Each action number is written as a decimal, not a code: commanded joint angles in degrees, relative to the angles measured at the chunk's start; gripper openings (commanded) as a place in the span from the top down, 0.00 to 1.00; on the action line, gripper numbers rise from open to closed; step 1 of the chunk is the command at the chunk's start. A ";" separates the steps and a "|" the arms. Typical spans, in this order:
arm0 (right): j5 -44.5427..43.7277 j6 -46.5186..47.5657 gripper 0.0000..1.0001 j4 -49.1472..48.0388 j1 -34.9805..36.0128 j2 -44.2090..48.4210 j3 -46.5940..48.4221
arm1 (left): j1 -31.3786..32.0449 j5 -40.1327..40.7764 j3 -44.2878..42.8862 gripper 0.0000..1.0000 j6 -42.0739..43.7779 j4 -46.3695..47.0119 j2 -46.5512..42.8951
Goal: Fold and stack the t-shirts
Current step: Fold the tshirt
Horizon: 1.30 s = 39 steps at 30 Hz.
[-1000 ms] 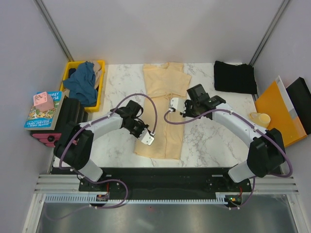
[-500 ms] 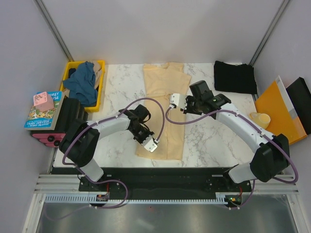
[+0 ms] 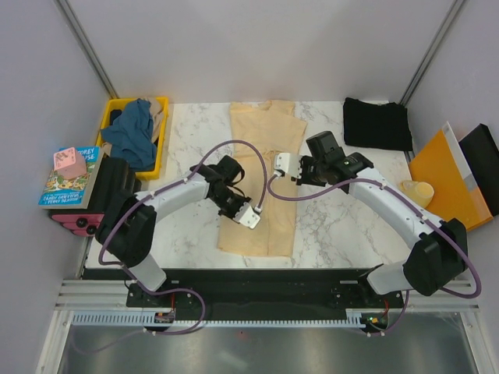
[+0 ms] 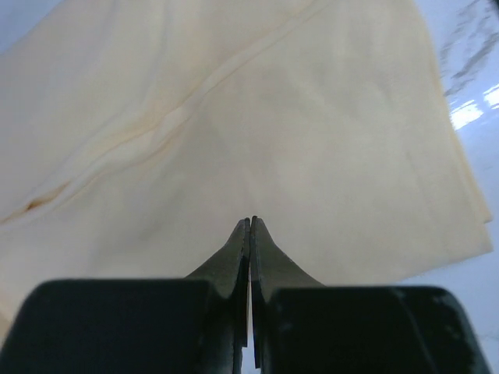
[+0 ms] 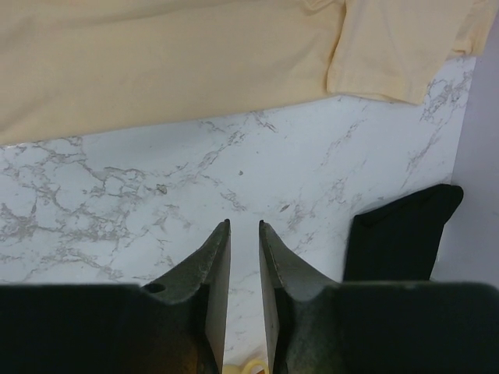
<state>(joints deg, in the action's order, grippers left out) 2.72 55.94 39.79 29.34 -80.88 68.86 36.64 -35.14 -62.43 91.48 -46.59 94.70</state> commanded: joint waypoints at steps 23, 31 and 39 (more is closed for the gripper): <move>-0.87 -0.22 0.70 -0.42 0.19 1.78 -0.31 | 1.32 -0.54 5.13 0.98 0.10 3.52 4.27; -0.35 0.22 0.58 -0.50 -0.16 4.41 -3.37 | 0.29 0.33 1.53 0.98 -9.91 6.94 0.94; 2.11 7.85 0.31 -1.30 -0.25 18.99 -19.08 | -5.53 -0.29 5.46 0.22 -11.87 10.81 -17.24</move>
<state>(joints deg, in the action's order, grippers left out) 2.74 58.08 38.68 29.23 -69.82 56.84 32.84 -33.28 -59.07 80.64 -38.20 87.35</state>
